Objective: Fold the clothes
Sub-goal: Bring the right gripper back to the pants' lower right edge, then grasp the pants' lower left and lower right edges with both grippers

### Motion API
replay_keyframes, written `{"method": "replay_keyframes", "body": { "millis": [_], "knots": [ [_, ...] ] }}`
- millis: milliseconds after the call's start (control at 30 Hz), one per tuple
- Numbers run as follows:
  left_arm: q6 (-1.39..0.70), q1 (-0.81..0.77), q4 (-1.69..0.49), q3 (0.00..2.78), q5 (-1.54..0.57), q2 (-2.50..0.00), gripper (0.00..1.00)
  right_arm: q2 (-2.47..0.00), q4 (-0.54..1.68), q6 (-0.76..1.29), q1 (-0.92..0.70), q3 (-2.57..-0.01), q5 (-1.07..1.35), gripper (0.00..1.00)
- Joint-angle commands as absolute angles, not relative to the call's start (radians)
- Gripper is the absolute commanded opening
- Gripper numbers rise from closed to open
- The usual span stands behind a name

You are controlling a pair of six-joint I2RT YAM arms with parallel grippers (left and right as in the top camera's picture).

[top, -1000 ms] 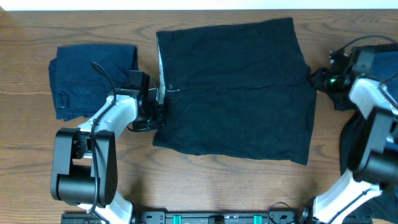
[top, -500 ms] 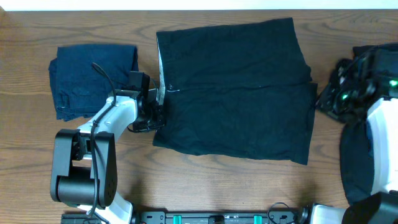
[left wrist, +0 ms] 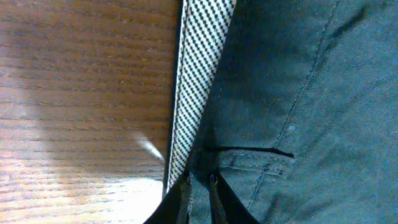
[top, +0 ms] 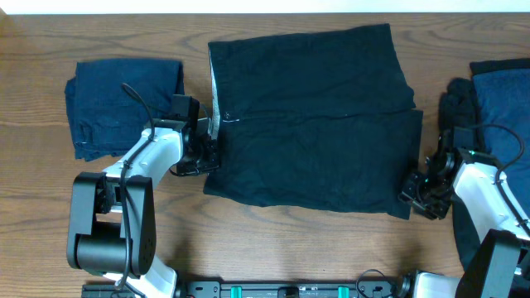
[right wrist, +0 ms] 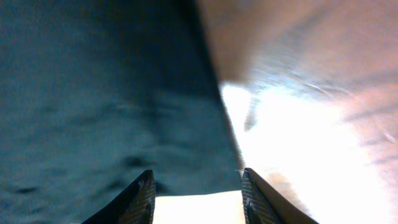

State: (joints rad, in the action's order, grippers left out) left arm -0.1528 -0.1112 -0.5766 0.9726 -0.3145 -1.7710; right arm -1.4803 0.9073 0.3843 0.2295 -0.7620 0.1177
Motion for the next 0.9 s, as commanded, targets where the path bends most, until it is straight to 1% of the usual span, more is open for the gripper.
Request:
{"method": "replay_keyframes", "body": {
  "millis": [0, 200, 400, 500, 667, 867],
  "knots": [
    [-0.144, -0.106, -0.582, 0.958, -0.305, -1.757, 0.14, -1.479, 0.898, 0.432, 0.224, -0.736, 0.0, 0.45],
    [-0.144, -0.106, -0.579, 0.958, -0.305, -1.757, 0.14, -1.479, 0.814, 0.434, 0.223, -0.667, 0.01, 0.46],
    [-0.144, -0.106, -0.578, 0.958, -0.305, -1.757, 0.15, -1.479, 0.724, 0.433, 0.222, -0.619, 0.108, 0.46],
    [-0.144, -0.106, -0.574, 0.958, -0.305, -1.757, 0.15, -1.479, 0.719, 0.418, 0.222, -0.62, 0.14, 0.45],
    [-0.144, -0.106, -0.575, 0.958, -0.305, -1.757, 0.15, -1.468, 0.74, 0.363, 0.223, -0.631, 0.175, 0.38],
    [-0.144, -0.106, -0.575, 0.958, -0.305, -1.757, 0.15, -1.38, 0.773, 0.368, 0.223, -0.637, 0.174, 0.39]
  ]
}}
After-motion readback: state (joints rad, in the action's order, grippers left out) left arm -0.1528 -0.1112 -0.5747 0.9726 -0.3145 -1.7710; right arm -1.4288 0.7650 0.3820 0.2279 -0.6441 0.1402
